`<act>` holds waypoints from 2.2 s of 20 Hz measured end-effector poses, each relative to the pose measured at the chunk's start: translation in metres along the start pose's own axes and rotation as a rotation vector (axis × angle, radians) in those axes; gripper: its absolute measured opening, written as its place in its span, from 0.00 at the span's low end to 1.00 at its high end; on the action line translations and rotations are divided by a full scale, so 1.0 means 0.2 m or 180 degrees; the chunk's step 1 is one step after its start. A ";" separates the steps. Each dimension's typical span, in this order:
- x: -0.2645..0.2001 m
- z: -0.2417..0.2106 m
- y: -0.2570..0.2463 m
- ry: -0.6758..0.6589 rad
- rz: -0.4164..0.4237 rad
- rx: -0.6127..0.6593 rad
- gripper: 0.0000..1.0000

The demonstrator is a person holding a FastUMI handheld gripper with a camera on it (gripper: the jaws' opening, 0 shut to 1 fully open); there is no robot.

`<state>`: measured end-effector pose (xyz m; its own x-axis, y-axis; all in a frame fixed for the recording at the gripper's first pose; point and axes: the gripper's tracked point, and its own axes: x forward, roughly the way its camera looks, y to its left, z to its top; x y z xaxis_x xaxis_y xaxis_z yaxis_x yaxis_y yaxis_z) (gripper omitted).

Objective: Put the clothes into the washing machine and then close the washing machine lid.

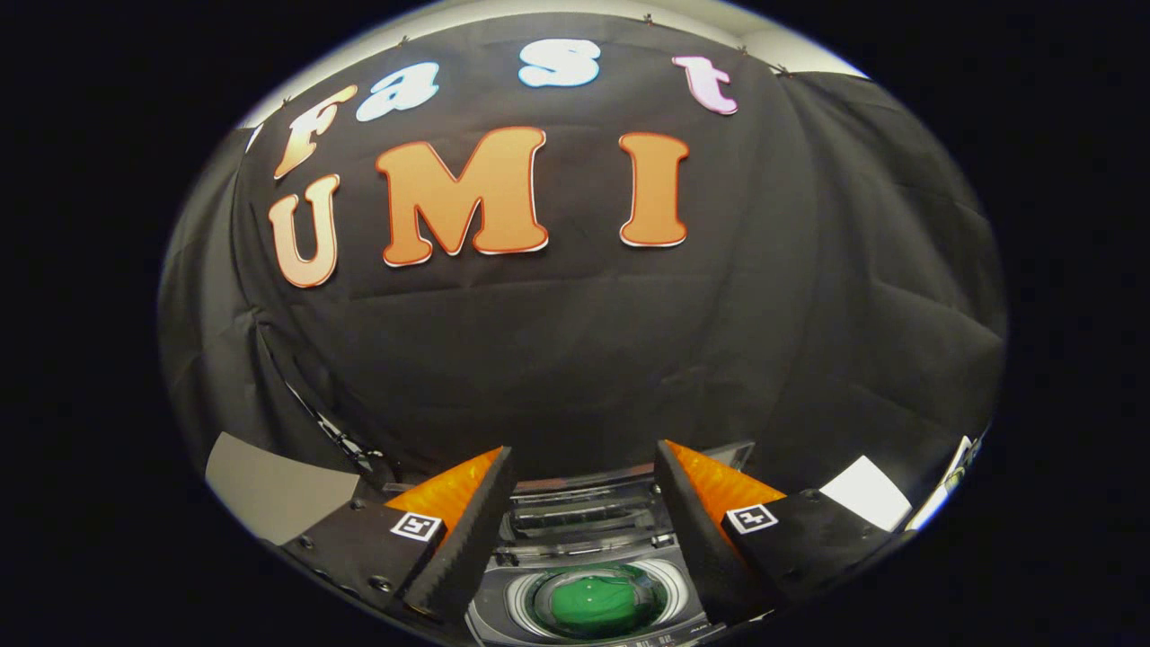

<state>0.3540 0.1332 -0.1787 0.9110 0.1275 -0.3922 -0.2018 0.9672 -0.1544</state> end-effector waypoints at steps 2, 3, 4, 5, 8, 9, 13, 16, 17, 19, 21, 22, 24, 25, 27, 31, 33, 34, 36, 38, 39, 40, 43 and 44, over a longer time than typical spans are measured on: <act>0.13 -0.04 0.02 0.0144 0.0034 -0.0047 0.99; 0.19 -0.07 0.02 0.0215 0.0037 -0.0067 0.99; 0.24 -0.09 0.02 0.0278 0.0032 -0.0084 0.99; 0.28 -0.11 0.02 0.0334 0.0018 -0.0108 1.00; 0.35 -0.16 0.01 0.0400 0.0032 -0.0135 0.99; 0.36 -0.19 0.01 0.0439 0.0041 -0.0142 1.00; 0.33 -0.22 -0.01 0.0310 0.0015 -0.0232 1.00; 0.26 -0.24 -0.02 0.0215 0.0050 -0.0202 1.00; 0.23 -0.26 -0.03 0.0214 0.0061 -0.0208 1.00; 0.18 -0.28 -0.04 0.0218 0.0063 -0.0214 1.00; 0.11 -0.32 -0.05 0.0223 0.0051 -0.0216 1.00; 0.08 -0.34 -0.06 0.0218 0.0050 -0.0215 1.00; 0.01 -0.38 -0.07 0.0219 0.0039 -0.0215 1.00; -0.02 -0.41 -0.08 0.0224 0.0030 -0.0220 1.00; -0.09 -0.46 -0.10 0.0214 0.0009 -0.0212 1.00; -0.19 -0.58 -0.12 0.0254 -0.0063 -0.0233 1.00; -0.24 -0.69 -0.17 0.0346 -0.0171 -0.0210 1.00; -0.25 -0.78 -0.22 0.0455 -0.0286 -0.0219 1.00; -0.29 -1.00 -0.23 0.0652 -0.0279 -0.0214 1.00; -0.34 -1.14 -0.22 0.0756 -0.0284 -0.0219 1.00; -0.36 -1.19 -0.24 0.0801 -0.0291 -0.0186 1.00; -0.38 -1.22 -0.24 0.0829 -0.0285 -0.0115 0.99; -0.40 -1.23 -0.28 0.0815 -0.0323 0.0055 0.99; -0.43 -1.23 -0.30 0.0806 -0.0333 0.0062 0.99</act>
<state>0.2000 0.0095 -0.3598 0.8072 -0.0298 -0.5896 -0.1023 0.9766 -0.1894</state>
